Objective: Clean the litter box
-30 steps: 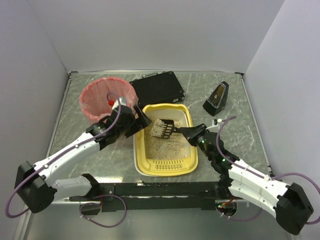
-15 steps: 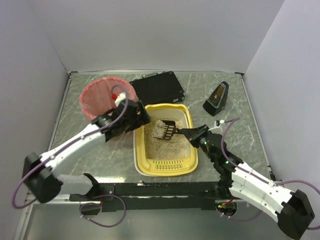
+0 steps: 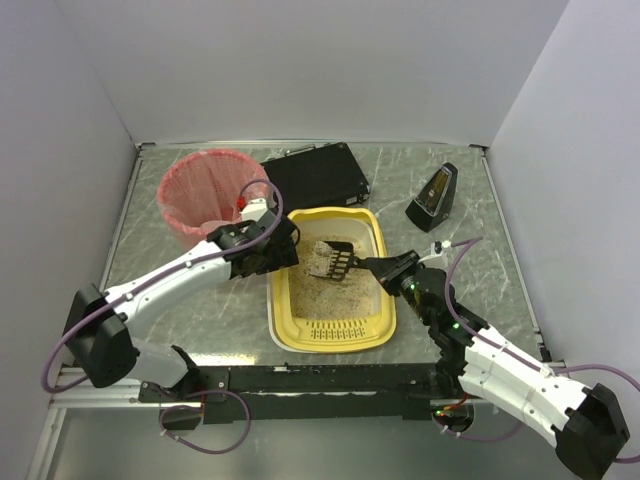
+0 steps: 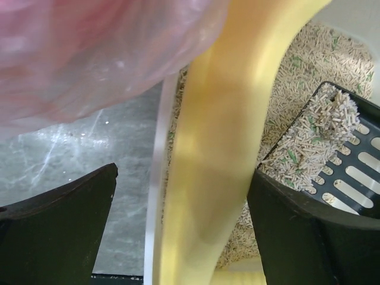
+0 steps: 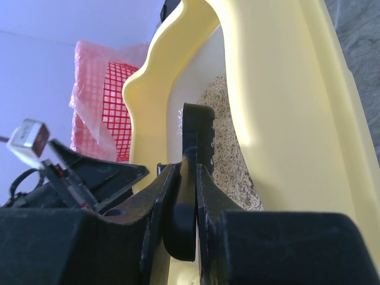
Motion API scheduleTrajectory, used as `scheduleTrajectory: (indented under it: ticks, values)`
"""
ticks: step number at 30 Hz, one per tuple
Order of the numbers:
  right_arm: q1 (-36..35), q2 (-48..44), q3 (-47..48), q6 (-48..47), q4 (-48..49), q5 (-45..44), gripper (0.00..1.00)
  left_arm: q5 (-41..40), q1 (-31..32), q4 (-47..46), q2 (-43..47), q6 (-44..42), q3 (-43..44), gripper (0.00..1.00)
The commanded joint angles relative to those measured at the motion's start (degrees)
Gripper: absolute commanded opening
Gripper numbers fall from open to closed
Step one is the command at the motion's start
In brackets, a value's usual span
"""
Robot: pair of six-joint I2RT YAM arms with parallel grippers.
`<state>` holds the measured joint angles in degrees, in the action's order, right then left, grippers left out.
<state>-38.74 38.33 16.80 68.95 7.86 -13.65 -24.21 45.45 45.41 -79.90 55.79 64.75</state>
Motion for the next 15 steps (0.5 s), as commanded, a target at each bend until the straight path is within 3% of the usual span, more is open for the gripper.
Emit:
scheduleTrajectory:
  ticks: [1,15]
  values:
    - [0.33,0.08,0.96,-0.22,3.48,0.64,0.0,-5.49,-0.01,4.59,2.73,2.57,-0.76,0.93]
    - [0.33,-1.23,0.78,-0.39,4.45,1.43,0.0,-7.88,-0.54,6.02,3.7,3.37,-2.0,0.92]
